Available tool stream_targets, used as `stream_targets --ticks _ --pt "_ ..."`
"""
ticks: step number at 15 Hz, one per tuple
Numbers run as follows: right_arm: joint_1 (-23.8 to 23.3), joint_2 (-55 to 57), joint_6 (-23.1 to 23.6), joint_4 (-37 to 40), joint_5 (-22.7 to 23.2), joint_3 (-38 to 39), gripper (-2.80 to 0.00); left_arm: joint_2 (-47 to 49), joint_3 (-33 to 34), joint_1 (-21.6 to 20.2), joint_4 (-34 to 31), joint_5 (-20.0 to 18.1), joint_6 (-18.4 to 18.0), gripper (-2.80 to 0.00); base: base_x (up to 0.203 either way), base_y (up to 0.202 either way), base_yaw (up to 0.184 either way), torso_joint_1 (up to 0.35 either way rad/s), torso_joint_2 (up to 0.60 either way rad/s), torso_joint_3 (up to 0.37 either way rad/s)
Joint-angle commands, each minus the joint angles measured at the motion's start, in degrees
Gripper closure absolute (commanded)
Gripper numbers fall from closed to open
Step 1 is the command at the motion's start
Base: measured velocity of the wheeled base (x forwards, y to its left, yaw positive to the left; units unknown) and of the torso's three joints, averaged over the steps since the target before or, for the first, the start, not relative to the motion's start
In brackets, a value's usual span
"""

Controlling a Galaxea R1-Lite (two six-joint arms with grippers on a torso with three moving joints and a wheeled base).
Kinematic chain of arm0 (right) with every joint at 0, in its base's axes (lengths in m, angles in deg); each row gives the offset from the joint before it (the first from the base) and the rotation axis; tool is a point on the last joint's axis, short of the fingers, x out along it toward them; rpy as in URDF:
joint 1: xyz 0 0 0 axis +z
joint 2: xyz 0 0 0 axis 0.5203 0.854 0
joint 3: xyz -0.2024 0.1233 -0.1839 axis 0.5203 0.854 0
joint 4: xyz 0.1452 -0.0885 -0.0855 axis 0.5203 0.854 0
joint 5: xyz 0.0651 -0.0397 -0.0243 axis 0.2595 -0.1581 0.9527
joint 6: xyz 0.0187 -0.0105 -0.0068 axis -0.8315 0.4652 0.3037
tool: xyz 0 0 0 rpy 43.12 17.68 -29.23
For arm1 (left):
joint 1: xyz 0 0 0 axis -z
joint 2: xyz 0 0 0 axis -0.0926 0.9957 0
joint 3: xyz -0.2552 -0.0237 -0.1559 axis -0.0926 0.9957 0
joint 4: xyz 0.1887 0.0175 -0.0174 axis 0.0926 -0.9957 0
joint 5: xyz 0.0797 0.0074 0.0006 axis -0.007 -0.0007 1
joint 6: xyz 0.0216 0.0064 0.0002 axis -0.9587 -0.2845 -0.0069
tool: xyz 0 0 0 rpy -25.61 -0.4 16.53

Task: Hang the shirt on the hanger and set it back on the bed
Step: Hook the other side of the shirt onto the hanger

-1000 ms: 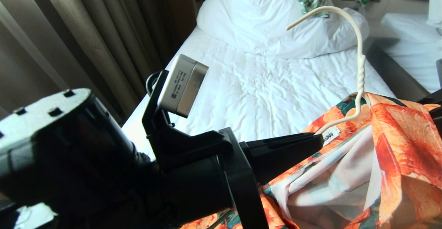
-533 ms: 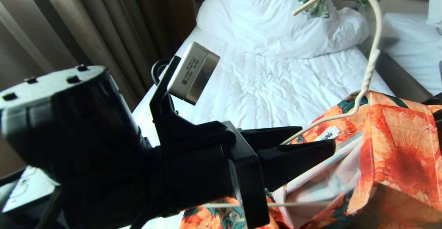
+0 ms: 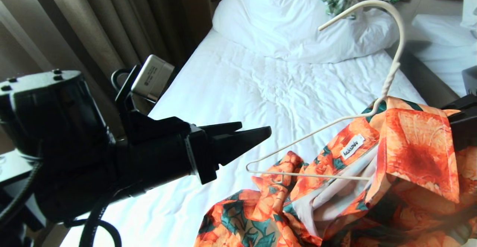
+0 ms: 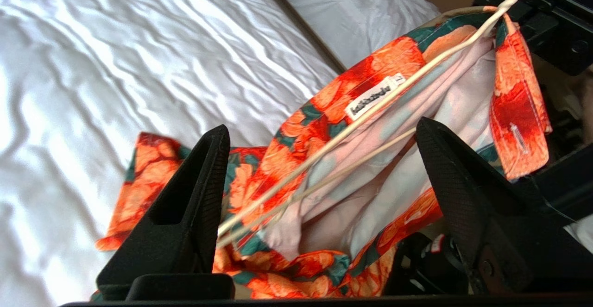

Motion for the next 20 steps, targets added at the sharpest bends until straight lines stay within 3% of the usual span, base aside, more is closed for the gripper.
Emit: stream_targets --ticks 1,2,4,6,8,10,14,20 --pt "-2.84 0.46 0.23 0.25 0.21 1.35 0.00 -0.91 1.35 -1.06 0.33 1.91 0.11 -2.80 0.000 0.000 0.000 0.000 0.00 0.000" --pt "-4.25 0.78 0.22 0.19 0.30 1.84 0.00 -0.70 1.61 -1.00 0.28 3.17 0.13 0.00 0.000 0.000 0.000 0.000 0.00 0.000" --pt "-6.93 2.76 -0.22 0.14 1.95 2.26 0.00 -0.69 2.79 -1.07 0.24 3.36 0.21 0.00 0.000 0.000 0.000 0.000 0.00 0.000" --pt "-8.57 4.52 -3.04 -0.99 7.37 2.91 0.00 0.05 3.70 -1.42 0.36 3.37 0.23 0.00 0.000 0.000 0.000 0.000 0.00 0.000" --pt "-10.45 7.35 -2.26 -4.78 11.59 5.89 0.00 1.70 3.62 -2.21 0.51 3.05 0.23 0.00 0.000 0.000 0.000 0.000 0.00 0.000" --pt "-12.99 10.34 1.89 -9.45 12.41 9.97 0.00 4.09 3.11 -2.22 0.78 3.12 0.17 0.00 0.000 0.000 0.000 0.000 0.00 0.000" --pt "-19.58 14.78 2.97 -19.71 12.57 16.79 0.00 11.40 1.38 -2.23 5.43 3.63 0.11 0.00 0.000 0.000 0.000 0.000 0.00 0.000" --pt "-29.31 20.08 4.52 -29.15 12.52 25.57 0.00 22.26 -6.89 -0.08 7.29 9.92 0.06 0.00 0.000 0.000 0.000 0.000 0.00 0.000"
